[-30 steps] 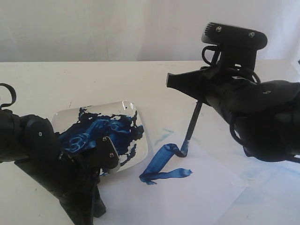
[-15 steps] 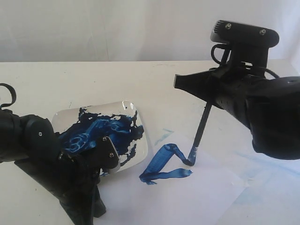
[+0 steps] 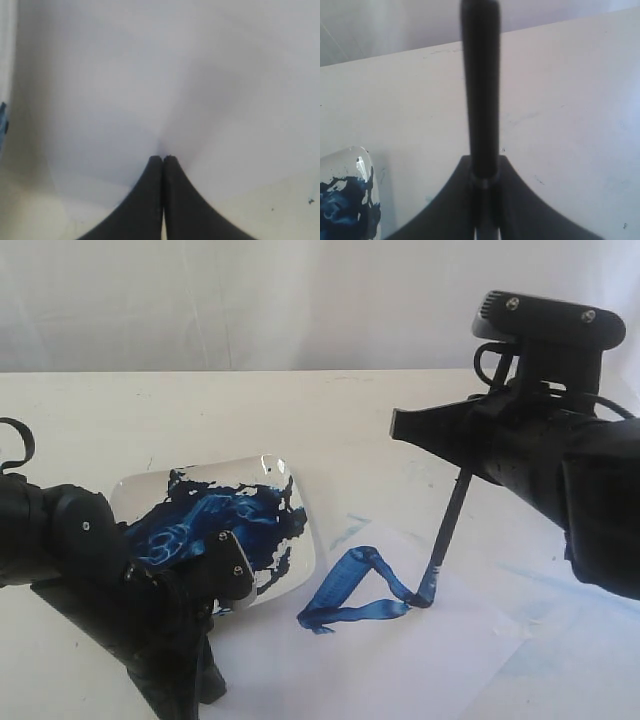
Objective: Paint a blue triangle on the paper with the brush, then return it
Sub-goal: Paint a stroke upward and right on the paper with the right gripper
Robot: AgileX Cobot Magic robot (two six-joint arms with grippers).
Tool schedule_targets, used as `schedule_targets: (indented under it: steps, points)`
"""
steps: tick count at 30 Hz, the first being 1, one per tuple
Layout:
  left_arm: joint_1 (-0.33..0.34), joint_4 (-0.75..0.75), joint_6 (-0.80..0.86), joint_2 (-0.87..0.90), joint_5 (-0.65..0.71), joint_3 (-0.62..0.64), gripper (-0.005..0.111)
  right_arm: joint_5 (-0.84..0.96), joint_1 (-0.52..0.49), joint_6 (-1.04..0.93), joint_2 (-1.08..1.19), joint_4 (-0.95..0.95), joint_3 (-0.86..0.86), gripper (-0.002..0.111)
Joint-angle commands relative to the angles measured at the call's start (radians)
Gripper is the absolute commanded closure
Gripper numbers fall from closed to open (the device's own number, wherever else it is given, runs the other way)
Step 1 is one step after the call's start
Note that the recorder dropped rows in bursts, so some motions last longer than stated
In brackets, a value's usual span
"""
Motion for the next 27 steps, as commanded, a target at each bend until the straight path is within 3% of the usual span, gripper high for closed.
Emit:
schedule_targets:
  steps: [1, 22, 27]
  points:
    - [-0.007, -0.003, -0.004, 0.016, 0.023, 0.009, 0.107, -0.010, 0.002, -0.016, -0.022, -0.003, 0.014, 0.108]
    - [-0.007, -0.003, -0.004, 0.016, 0.025, 0.009, 0.107, 0.050, 0.002, -0.016, -0.090, -0.003, 0.032, 0.108]
    - [-0.007, -0.003, -0.004, 0.016, 0.025, 0.009, 0.107, 0.184, 0.002, -0.016, -0.096, -0.004, 0.032, 0.108]
